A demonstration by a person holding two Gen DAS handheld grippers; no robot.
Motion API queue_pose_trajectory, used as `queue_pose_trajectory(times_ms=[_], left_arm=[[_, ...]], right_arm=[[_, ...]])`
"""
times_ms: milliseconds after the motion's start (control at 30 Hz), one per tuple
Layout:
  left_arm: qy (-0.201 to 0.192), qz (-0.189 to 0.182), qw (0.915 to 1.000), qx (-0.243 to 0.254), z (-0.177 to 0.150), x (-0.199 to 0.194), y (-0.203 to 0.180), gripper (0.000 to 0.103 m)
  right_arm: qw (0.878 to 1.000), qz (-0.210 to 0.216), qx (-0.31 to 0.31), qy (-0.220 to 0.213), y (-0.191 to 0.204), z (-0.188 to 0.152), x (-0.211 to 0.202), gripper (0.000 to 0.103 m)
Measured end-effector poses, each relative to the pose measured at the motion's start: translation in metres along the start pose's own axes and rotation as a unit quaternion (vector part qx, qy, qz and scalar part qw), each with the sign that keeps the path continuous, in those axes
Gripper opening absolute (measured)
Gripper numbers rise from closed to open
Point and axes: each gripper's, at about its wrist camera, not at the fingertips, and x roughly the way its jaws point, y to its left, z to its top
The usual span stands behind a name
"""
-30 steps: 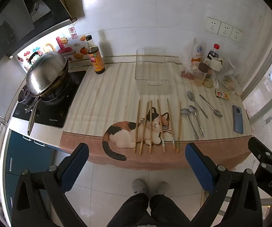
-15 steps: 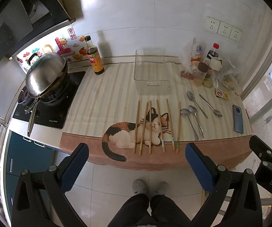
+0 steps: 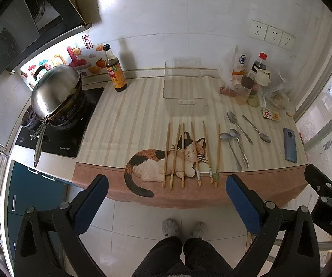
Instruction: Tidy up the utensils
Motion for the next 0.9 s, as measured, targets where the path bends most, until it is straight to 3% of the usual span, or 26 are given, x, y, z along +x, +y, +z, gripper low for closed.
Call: queue_pose_trajectory(times_ms=[900], left_arm=[[-0.003, 0.001, 1.0000, -0.001, 0.0059, -0.0025, -0.0062, 0.103]], right_arm=[[1.000, 0.000, -0.002, -0.005, -0.0010, -0.0015, -0.0051, 0.103]])
